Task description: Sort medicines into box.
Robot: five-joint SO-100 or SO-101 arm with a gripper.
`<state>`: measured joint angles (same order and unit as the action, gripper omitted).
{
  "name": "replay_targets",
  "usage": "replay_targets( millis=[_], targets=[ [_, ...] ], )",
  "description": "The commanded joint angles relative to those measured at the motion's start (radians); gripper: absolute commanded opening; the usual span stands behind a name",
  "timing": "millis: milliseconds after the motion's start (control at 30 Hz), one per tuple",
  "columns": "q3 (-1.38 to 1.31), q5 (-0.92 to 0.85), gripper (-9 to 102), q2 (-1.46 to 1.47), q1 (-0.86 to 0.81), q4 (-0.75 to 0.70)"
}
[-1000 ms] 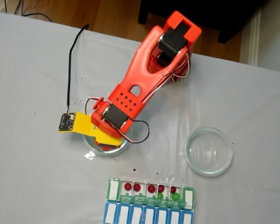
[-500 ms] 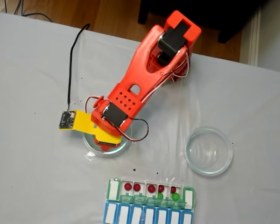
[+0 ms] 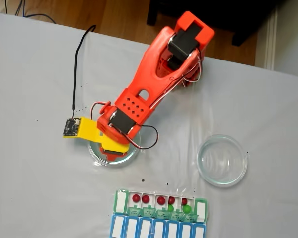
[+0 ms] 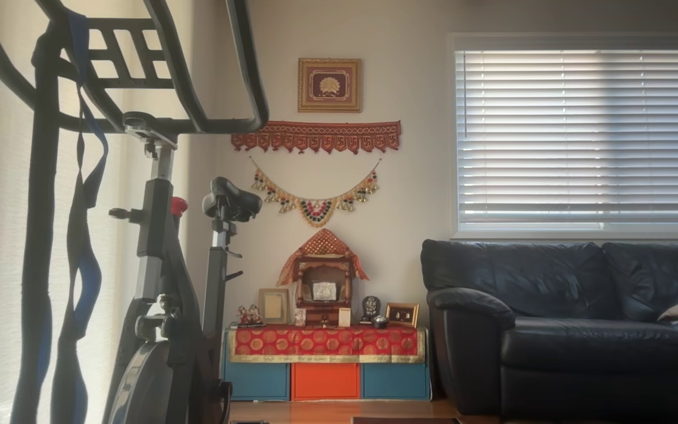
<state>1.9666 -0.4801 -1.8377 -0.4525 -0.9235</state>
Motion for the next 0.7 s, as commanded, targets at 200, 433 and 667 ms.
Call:
replay_targets(
  millis=[200,433,667],
  targets=[
    [-0.011,-0.026,22,-0.035,0.031,0.02],
    [0.012,-0.051,21,-0.037,0.04,0.017],
    [-0.026,-0.054,18,-0.014,0.044,-0.015]
  ],
)
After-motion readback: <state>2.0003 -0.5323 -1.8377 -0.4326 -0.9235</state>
